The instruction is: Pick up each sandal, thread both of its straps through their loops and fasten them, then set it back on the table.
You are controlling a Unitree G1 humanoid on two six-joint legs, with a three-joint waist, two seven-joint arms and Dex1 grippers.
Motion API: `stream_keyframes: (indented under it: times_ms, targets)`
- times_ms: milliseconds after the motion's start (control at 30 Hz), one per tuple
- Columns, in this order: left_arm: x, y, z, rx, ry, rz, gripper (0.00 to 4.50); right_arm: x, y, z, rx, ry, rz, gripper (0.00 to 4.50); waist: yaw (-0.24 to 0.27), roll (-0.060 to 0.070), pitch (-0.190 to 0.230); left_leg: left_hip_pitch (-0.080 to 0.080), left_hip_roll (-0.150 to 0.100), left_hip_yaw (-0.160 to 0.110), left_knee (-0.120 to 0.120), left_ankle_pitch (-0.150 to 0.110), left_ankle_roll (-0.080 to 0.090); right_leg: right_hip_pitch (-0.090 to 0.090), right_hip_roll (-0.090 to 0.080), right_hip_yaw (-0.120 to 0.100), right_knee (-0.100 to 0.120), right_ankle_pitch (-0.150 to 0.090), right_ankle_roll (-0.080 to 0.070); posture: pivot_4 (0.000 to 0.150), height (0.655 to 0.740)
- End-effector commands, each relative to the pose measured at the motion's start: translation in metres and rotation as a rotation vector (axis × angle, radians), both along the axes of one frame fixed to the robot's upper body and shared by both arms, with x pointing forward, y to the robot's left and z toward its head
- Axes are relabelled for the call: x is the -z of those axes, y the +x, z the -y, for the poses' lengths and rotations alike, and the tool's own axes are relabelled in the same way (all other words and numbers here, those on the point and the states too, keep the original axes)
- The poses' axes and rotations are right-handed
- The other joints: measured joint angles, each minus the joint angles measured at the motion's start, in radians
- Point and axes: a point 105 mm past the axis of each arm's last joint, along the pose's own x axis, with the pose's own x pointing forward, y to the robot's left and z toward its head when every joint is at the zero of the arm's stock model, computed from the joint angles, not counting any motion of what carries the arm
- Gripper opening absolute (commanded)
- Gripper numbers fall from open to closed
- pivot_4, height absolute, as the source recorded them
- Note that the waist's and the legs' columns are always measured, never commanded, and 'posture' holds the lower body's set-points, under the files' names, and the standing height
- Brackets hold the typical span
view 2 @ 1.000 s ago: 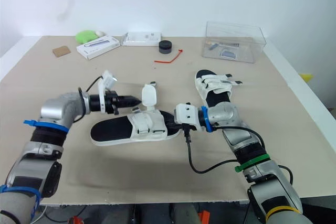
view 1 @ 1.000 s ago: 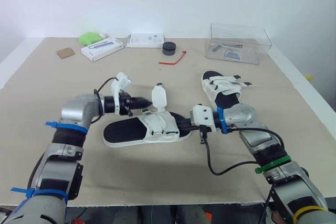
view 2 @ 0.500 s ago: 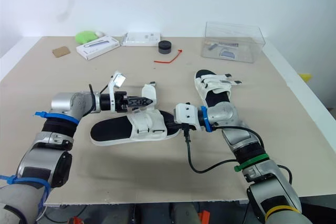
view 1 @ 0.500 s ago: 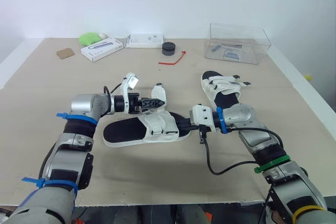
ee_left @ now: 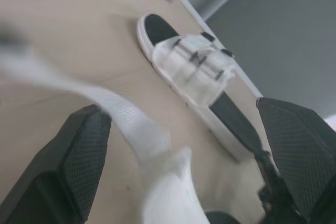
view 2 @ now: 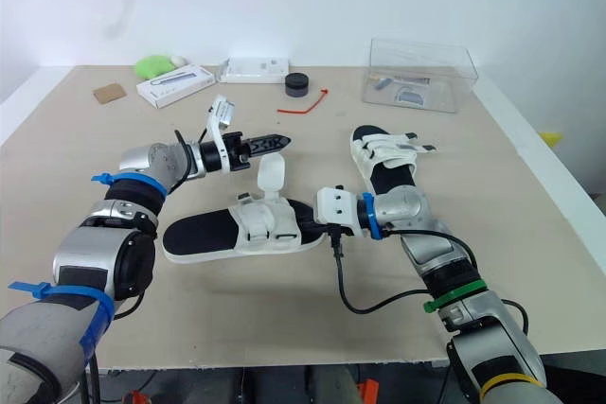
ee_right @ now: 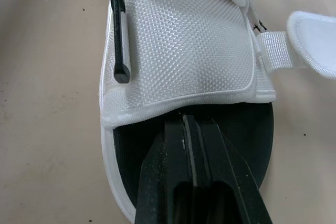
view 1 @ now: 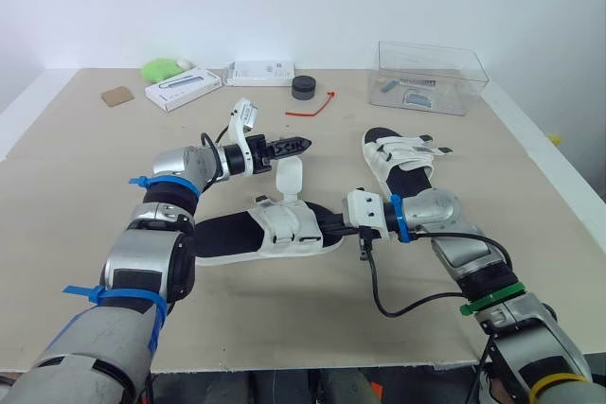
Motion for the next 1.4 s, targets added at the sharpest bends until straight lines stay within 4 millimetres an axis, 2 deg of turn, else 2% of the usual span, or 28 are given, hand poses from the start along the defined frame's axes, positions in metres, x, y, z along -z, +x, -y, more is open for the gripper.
stream_keyframes:
  times_ms: [33,333,367,400,467,633,667,700,800,900,1000,1167,1200,1300,1400]
  targets:
    - [-0.019,0.007,0.003,-0.02,0.003,0.079,4.46,0.02,0.0,0.017,0.064,-0.081,-0.054,0.0,0.0,0.0,0.0,0.0,0.0,0.0,0.0,0.0,0.0,0.0,0.0,0.0,0.0,0.0,0.0,0.15,0.74]
    - [-0.017,0.016,-0.001,-0.095,0.073,0.152,4.46,0.021,-0.002,0.018,0.067,-0.083,-0.056,0.0,0.001,0.0,0.0,-0.001,-0.002,0.0,0.0,0.0,0.0,0.0,-0.002,0.0,0.0,0.0,0.002,0.15,0.74]
    - [-0.018,0.017,-0.002,-0.103,0.079,0.164,3.96,0.022,-0.002,0.017,0.066,-0.083,-0.056,0.0,0.001,0.0,0.0,-0.001,-0.002,0.0,0.0,0.0,0.0,0.0,-0.002,0.0,0.0,0.0,0.002,0.15,0.74]
    - [-0.019,0.018,-0.003,-0.108,0.089,0.18,3.72,0.022,-0.002,0.017,0.064,-0.083,-0.056,0.0,0.001,0.0,0.0,-0.001,-0.002,0.0,0.0,0.0,0.0,0.0,-0.002,0.0,0.0,0.0,0.002,0.15,0.74]
    - [-0.02,0.019,-0.003,-0.108,0.125,0.231,2.87,0.022,-0.002,0.016,0.062,-0.083,-0.057,0.0,0.001,0.0,0.0,-0.001,-0.002,0.0,0.0,0.0,0.0,0.0,-0.002,0.0,0.0,0.0,0.002,0.15,0.74]
    - [-0.025,0.019,-0.006,-0.112,0.149,0.311,0.6,0.022,-0.002,0.015,0.054,-0.086,-0.058,0.0,0.001,0.0,0.0,-0.001,-0.002,0.0,0.0,0.0,0.0,0.0,-0.002,0.0,0.0,0.0,0.002,0.15,0.74]
    - [-0.026,0.019,-0.006,-0.108,0.161,0.332,0.55,0.022,-0.002,0.015,0.052,-0.088,-0.057,0.0,0.001,0.0,0.0,-0.001,-0.002,0.0,0.0,0.0,0.0,0.0,-0.002,0.0,0.0,0.0,0.002,0.15,0.74]
    - [-0.026,0.019,-0.005,-0.103,0.171,0.351,0.07,0.022,-0.002,0.015,0.05,-0.09,-0.057,0.0,0.001,0.0,0.0,-0.001,-0.002,0.0,0.0,0.0,0.0,0.0,-0.002,0.0,0.0,0.0,0.002,0.15,0.74]
    - [-0.028,0.015,-0.002,-0.063,0.23,0.455,0.07,0.023,-0.002,0.014,0.048,-0.092,-0.058,0.0,0.001,0.0,0.0,-0.001,-0.002,0.0,0.0,0.0,0.0,0.0,-0.002,0.0,0.0,0.0,0.002,0.15,0.74]
    - [-0.034,0.005,0.005,0.008,0.332,0.652,0.07,0.023,-0.002,0.014,0.046,-0.092,-0.059,0.0,0.001,0.0,0.0,-0.001,-0.002,0.0,0.0,0.0,0.0,0.0,-0.002,0.0,0.0,0.0,0.002,0.15,0.74]
    - [-0.04,-0.017,0.009,0.091,0.448,0.931,0.07,0.023,-0.002,0.014,0.044,-0.093,-0.062,0.0,0.0,0.0,0.0,-0.001,-0.002,0.001,0.0,0.0,0.0,0.0,-0.002,0.001,0.0,0.0,0.002,0.15,0.74]
    - [-0.03,-0.052,0.006,0.207,0.648,1.287,0.07,0.024,-0.003,0.014,0.041,-0.094,-0.065,0.0,0.002,0.0,0.0,0.0,-0.001,0.001,0.0,0.0,0.0,0.0,-0.003,0.004,0.0,0.001,0.001,0.15,0.74]
    - [-0.028,-0.064,0.004,0.239,0.688,1.397,0.07,0.024,-0.003,0.014,0.041,-0.095,-0.066,0.0,0.002,0.0,0.0,0.0,-0.001,0.001,-0.001,0.0,0.0,0.0,-0.004,0.005,0.0,0.001,0.001,0.15,0.74]
    - [-0.026,-0.092,-0.002,0.296,0.739,1.616,0.07,0.025,-0.003,0.015,0.04,-0.098,-0.068,0.0,0.003,0.0,0.0,0.0,-0.001,0.002,-0.001,0.0,0.001,0.0,-0.007,0.005,0.0,0.001,0.001,0.15,0.74]
    - [-0.032,-0.111,-0.008,0.324,0.773,1.824,0.07,0.025,-0.003,0.015,0.037,-0.102,-0.07,0.0,0.004,0.0,0.0,0.0,-0.001,0.001,0.0,0.0,0.002,0.0,-0.008,0.003,-0.001,0.002,0.001,0.15,0.74]
